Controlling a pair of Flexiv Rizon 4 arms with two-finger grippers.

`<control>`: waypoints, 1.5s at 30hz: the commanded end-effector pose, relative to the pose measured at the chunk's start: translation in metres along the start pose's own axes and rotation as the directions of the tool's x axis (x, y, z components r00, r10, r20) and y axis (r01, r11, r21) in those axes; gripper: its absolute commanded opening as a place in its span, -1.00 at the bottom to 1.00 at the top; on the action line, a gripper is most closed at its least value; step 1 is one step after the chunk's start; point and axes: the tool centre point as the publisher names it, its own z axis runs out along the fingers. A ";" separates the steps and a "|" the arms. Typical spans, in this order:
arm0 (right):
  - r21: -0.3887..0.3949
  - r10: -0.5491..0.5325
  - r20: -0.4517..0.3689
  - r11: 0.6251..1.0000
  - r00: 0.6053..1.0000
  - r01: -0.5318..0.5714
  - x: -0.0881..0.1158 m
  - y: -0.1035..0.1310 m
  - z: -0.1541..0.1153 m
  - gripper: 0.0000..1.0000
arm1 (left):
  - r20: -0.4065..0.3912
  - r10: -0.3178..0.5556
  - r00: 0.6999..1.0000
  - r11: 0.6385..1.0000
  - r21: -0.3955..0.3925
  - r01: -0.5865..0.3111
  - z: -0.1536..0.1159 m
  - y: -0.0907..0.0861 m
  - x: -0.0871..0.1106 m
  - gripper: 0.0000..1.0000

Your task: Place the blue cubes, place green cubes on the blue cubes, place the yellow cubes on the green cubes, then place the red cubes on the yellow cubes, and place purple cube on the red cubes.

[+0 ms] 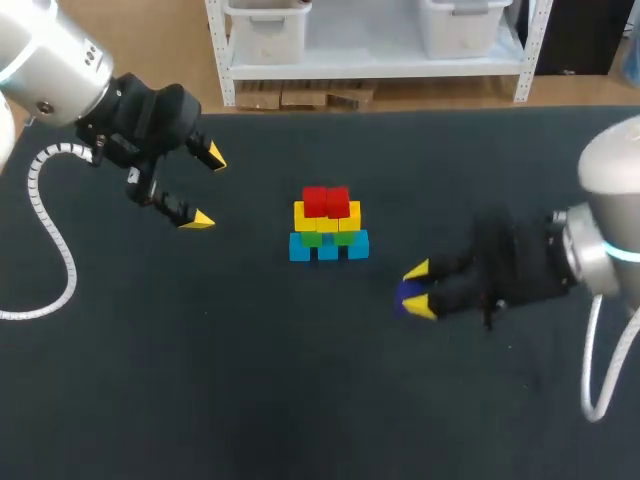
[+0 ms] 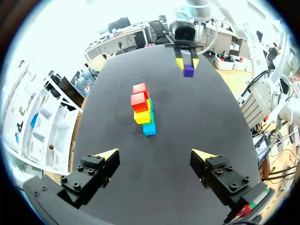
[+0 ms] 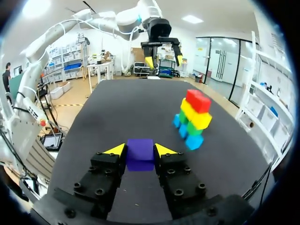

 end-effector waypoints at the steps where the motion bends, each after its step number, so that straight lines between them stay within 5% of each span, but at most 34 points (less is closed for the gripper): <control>1: -0.063 -0.019 -0.001 0.998 1.000 0.019 -0.014 -0.020 -0.020 -1.00 | 0.002 0.003 1.000 1.000 -0.001 -0.003 0.000 0.000 0.001 1.00; 18: -0.129 -0.112 0.053 0.985 0.992 0.118 -0.043 -0.090 -0.019 -1.00 | 0.002 0.003 1.000 1.000 -0.001 -0.003 0.000 0.000 0.001 1.00; 28: -0.186 -0.183 0.072 0.963 0.981 0.193 -0.078 -0.103 0.004 -1.00 | 0.002 0.003 1.000 1.000 -0.001 -0.003 0.000 0.000 0.001 1.00; 45: -0.226 -0.198 0.056 0.952 0.979 0.206 -0.108 -0.121 0.048 -1.00 | 0.002 0.003 1.000 1.000 -0.001 -0.003 0.000 0.000 0.001 1.00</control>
